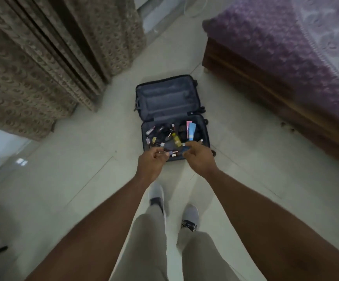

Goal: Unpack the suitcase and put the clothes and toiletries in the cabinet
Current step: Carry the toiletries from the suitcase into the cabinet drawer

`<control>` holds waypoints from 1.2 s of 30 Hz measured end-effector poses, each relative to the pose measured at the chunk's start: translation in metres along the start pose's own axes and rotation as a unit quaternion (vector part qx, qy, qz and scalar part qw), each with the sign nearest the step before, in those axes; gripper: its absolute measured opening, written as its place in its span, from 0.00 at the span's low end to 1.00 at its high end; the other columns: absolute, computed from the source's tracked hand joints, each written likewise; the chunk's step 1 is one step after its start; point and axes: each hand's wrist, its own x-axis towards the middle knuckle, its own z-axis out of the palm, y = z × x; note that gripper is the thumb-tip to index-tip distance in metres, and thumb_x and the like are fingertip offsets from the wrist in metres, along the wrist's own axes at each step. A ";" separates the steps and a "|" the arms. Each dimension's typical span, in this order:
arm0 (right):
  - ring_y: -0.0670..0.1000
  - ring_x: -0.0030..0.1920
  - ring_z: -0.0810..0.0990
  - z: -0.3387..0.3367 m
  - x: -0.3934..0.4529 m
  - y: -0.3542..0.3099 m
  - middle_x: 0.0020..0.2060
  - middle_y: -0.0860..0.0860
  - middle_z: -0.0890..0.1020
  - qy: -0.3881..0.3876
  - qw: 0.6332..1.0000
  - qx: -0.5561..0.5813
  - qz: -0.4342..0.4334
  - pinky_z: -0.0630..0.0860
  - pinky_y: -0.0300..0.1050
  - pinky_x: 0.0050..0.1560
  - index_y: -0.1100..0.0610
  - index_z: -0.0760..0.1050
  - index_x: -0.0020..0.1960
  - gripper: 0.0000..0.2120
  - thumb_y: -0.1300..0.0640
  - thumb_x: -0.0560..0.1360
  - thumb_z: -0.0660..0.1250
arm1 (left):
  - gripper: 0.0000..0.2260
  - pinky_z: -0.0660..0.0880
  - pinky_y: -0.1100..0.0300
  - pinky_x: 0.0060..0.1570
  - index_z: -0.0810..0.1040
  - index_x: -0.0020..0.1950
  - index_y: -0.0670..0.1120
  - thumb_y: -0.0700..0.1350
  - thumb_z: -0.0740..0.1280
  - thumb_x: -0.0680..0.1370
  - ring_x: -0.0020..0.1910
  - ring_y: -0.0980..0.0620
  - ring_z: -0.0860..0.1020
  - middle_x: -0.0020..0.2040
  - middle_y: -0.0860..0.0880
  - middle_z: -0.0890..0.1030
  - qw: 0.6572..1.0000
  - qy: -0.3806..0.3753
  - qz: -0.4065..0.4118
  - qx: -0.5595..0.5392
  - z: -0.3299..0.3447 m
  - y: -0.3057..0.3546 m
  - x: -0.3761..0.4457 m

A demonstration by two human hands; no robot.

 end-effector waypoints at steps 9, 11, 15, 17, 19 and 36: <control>0.58 0.52 0.84 0.153 0.198 0.150 0.49 0.56 0.87 -0.037 0.997 -0.056 0.026 0.80 0.50 0.55 0.57 0.84 0.58 0.13 0.55 0.76 0.68 | 0.13 0.75 0.63 0.51 0.83 0.61 0.45 0.45 0.75 0.77 0.45 0.52 0.81 0.42 0.51 0.83 0.995 -0.016 -0.051 0.086 0.074 -0.166 0.226; 0.60 0.50 0.84 0.182 0.230 0.177 0.47 0.58 0.87 -0.050 0.995 -0.078 0.026 0.80 0.52 0.54 0.59 0.85 0.55 0.10 0.59 0.76 0.68 | 0.12 0.73 0.64 0.50 0.83 0.61 0.44 0.43 0.74 0.78 0.46 0.50 0.81 0.42 0.48 0.83 0.994 -0.015 -0.050 0.099 0.082 -0.191 0.262; 0.56 0.43 0.81 0.252 0.312 0.243 0.39 0.52 0.83 -0.093 0.987 -0.130 -0.004 0.74 0.43 0.44 0.59 0.84 0.48 0.06 0.61 0.74 0.68 | 0.11 0.73 0.63 0.49 0.84 0.59 0.43 0.43 0.74 0.77 0.47 0.52 0.80 0.47 0.46 0.85 0.986 -0.029 -0.021 0.161 0.105 -0.264 0.351; 0.56 0.44 0.83 0.273 0.349 0.273 0.40 0.52 0.83 -0.107 0.983 -0.146 -0.006 0.74 0.43 0.42 0.56 0.85 0.49 0.08 0.61 0.72 0.70 | 0.12 0.78 0.58 0.52 0.84 0.59 0.43 0.43 0.74 0.77 0.49 0.50 0.82 0.51 0.46 0.86 0.981 -0.052 -0.013 0.187 0.118 -0.293 0.391; 0.59 0.47 0.83 0.282 0.381 0.297 0.45 0.53 0.83 -0.117 0.969 -0.218 -0.020 0.76 0.47 0.43 0.52 0.84 0.52 0.10 0.57 0.71 0.72 | 0.11 0.81 0.54 0.53 0.84 0.59 0.44 0.44 0.74 0.77 0.49 0.49 0.84 0.50 0.46 0.86 0.978 -0.077 -0.005 0.196 0.134 -0.312 0.426; 0.48 0.32 0.77 0.271 0.454 0.324 0.30 0.50 0.81 -0.137 0.987 0.039 0.079 0.72 0.43 0.36 0.60 0.84 0.34 0.10 0.54 0.63 0.80 | 0.20 0.84 0.49 0.50 0.82 0.60 0.44 0.58 0.73 0.78 0.58 0.44 0.83 0.60 0.43 0.83 0.977 -0.183 -0.074 -0.074 0.203 -0.333 0.497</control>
